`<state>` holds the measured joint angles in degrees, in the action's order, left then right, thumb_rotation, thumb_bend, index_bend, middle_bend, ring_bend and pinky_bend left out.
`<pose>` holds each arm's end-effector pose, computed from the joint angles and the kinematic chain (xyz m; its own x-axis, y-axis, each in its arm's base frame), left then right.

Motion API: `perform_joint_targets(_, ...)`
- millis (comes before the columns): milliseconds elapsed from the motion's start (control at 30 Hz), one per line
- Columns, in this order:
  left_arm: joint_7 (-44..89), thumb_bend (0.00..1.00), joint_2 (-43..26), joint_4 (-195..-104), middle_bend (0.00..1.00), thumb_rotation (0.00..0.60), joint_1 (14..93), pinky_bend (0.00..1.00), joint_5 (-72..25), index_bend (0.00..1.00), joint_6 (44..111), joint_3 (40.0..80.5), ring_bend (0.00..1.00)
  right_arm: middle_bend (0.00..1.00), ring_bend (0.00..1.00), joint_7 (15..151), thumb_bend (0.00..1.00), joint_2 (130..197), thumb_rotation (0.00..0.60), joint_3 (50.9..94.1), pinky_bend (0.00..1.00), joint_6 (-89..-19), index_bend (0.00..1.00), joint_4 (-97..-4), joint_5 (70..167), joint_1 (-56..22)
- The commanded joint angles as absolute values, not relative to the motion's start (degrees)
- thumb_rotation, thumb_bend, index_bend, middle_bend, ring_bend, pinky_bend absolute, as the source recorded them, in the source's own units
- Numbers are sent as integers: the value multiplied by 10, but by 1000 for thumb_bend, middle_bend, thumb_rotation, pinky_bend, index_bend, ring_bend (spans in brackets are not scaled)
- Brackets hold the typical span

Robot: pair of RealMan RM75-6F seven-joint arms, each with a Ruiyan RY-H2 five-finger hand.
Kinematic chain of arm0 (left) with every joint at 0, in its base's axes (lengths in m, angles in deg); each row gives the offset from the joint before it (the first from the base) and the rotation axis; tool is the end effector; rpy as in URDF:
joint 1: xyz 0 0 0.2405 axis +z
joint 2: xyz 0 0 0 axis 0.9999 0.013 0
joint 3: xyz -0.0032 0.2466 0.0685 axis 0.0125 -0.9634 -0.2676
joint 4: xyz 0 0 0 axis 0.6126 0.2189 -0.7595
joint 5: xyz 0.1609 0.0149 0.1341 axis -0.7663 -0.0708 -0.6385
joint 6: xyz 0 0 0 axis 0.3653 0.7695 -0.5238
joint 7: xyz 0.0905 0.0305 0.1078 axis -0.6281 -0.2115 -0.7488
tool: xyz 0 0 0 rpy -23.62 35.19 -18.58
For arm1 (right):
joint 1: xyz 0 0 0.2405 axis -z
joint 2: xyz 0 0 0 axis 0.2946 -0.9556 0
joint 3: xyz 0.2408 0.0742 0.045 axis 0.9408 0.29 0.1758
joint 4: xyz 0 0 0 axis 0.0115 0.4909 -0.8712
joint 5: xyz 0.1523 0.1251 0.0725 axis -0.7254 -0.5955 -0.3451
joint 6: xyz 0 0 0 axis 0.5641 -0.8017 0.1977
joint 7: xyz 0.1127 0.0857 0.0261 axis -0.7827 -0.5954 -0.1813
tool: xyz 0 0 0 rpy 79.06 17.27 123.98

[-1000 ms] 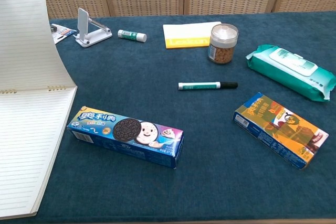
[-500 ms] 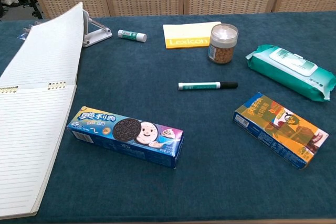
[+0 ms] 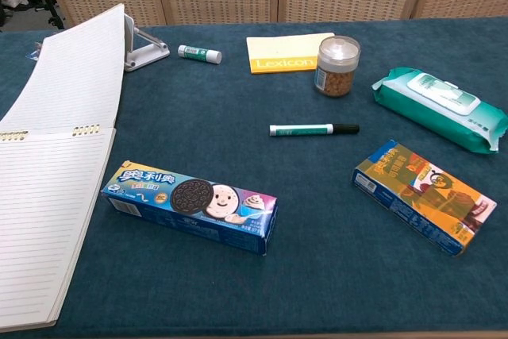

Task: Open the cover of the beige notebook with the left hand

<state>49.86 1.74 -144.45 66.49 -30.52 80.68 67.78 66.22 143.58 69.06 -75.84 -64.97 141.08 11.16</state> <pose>-0.3342 0.3362 0.1839 0.0444 -0.1536 0.9871 0.9974 0.0621 -0.0352 -0.3151 -0.2021 0.1808 0.1564 0.0873 0.9838 -0.9866 -0.0334 0.1598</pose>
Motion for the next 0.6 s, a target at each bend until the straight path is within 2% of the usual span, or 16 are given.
perform_joint_targets(33, 472, 0, 85, -1563, 0, 600, 769, 0, -337, 0, 908, 623, 0, 0, 0, 669, 0, 1436, 600, 693, 0, -765, 42, -648, 1410, 114)
perform_joint_targets(267, 448, 0, 118, -1643, 0, 600, 855, 0, -392, 0, 1008, 570, 0, 0, 0, 671, 0, 1439, 600, 695, 0, -781, 42, -646, 1415, 119)
perform_joint_targets(467, 398, 0, 121, -1656, 0, 600, 881, 0, -426, 0, 1032, 540, 0, 0, 0, 680, 0, 1440, 600, 696, 0, -788, 42, -646, 1416, 122)
perform_joint_targets(600, 395, 0, 120, -1646, 0, 600, 883, 0, -445, 0, 1040, 538, 0, 0, 0, 689, 0, 1441, 600, 697, 0, -790, 42, -648, 1416, 123)
